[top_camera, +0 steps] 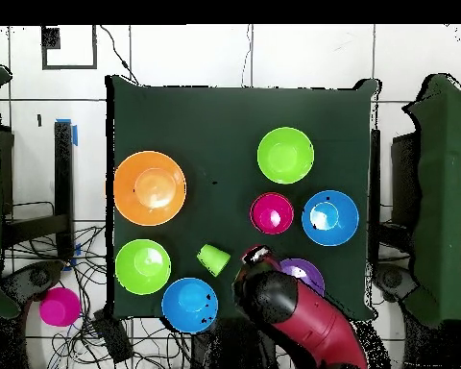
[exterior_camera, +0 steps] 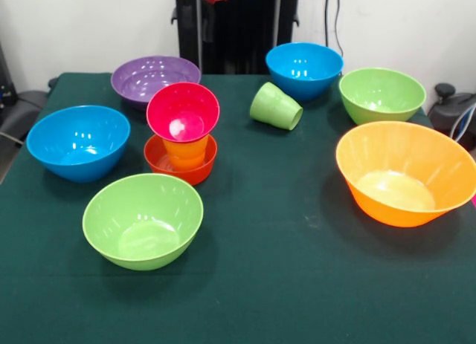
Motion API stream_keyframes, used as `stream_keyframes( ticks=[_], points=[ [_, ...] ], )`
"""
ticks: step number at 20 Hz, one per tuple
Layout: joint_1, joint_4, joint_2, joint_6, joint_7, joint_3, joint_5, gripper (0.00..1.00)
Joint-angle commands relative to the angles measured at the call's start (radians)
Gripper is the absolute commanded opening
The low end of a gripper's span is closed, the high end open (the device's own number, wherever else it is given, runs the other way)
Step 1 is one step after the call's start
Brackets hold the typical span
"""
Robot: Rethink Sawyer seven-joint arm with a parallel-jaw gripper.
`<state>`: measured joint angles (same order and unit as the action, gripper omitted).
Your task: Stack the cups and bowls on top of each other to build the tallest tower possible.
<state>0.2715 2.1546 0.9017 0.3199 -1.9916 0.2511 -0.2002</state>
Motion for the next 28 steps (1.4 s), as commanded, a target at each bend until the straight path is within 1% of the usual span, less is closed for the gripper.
stream_keyframes(
  ticks=[1,5,9,12,15,18,22,25,28],
  points=[
    [-0.021,0.067,-0.104,-0.114,-0.226,-0.131,-0.061,1.00],
    [-0.016,0.063,-0.155,-0.182,-0.244,-0.167,-0.077,1.00],
    [-0.045,0.050,-0.171,-0.188,-0.261,-0.153,-0.091,1.00],
    [-0.049,0.045,-0.182,-0.197,-0.265,-0.157,-0.095,1.00],
    [-0.040,0.022,-0.173,-0.155,-0.235,-0.151,-0.080,1.00],
    [-0.018,0.014,-0.140,-0.088,-0.206,-0.153,-0.071,1.00],
    [0.000,0.045,-0.133,-0.115,-0.226,-0.171,-0.084,1.00],
    [0.016,0.050,-0.154,-0.154,-0.235,-0.195,-0.085,1.00],
    [0.011,0.051,-0.144,-0.148,-0.238,-0.193,-0.083,1.00]
  ],
)
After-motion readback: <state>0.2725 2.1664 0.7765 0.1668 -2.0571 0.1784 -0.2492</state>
